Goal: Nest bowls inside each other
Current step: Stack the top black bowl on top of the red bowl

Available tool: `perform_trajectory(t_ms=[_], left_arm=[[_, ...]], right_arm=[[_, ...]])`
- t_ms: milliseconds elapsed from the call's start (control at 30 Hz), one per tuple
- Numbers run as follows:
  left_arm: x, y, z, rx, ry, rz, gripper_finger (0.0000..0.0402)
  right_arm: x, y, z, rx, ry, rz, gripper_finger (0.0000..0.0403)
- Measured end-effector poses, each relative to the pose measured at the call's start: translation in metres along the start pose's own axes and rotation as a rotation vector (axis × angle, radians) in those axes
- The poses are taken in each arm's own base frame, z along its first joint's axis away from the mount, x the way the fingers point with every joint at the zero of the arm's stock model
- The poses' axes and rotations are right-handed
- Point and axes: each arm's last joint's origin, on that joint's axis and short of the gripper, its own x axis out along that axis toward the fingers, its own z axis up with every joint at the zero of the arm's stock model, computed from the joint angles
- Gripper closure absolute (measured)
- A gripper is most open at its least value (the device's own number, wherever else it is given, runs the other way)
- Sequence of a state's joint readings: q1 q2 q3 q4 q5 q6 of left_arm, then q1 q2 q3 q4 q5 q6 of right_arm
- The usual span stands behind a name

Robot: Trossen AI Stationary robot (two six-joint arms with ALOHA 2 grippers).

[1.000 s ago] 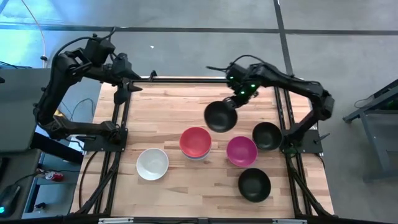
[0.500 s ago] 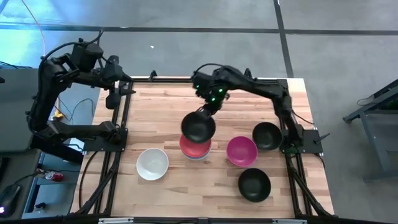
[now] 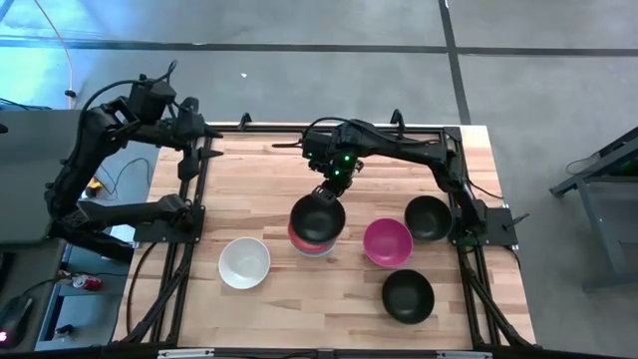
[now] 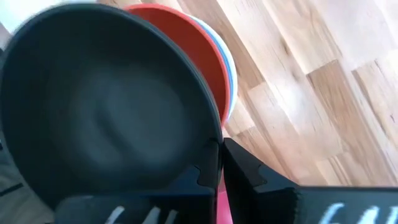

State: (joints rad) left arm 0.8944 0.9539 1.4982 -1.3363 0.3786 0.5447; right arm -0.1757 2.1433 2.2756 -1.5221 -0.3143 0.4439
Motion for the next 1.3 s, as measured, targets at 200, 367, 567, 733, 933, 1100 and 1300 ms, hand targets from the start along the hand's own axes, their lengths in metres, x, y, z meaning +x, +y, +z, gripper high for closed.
perform_trajectory(t_ms=[200,367,567,733,933,1100,1300], left_arm=[[0.0,0.002,0.003,0.002,-0.024,0.014,0.0202],[0.0,0.001,0.002,-0.004,-0.024,0.014,0.0202],[-0.001,0.001,0.002,-0.006,-0.025,0.014,0.0202],[-0.003,-0.001,0.001,-0.003,-0.03,0.018,0.0202],[-0.009,-0.005,-0.001,0.004,-0.045,0.029,0.0202],[-0.014,-0.008,-0.003,0.017,-0.058,0.039,0.0202],[-0.017,-0.01,-0.004,0.014,-0.068,0.045,0.0202]], right_arm=[[0.0,0.004,0.005,-0.037,-0.061,0.02,0.0403],[0.004,0.006,0.009,-0.06,-0.079,0.029,0.0403],[0.024,0.005,0.015,-0.08,-0.03,0.018,0.0403],[0.035,0.004,0.019,-0.086,-0.001,0.018,0.0403],[0.036,0.004,0.02,-0.101,0.001,0.019,0.0403],[0.036,0.003,0.018,-0.094,0.019,0.011,0.0403],[0.036,0.002,0.018,-0.093,0.014,-0.01,0.0403]])
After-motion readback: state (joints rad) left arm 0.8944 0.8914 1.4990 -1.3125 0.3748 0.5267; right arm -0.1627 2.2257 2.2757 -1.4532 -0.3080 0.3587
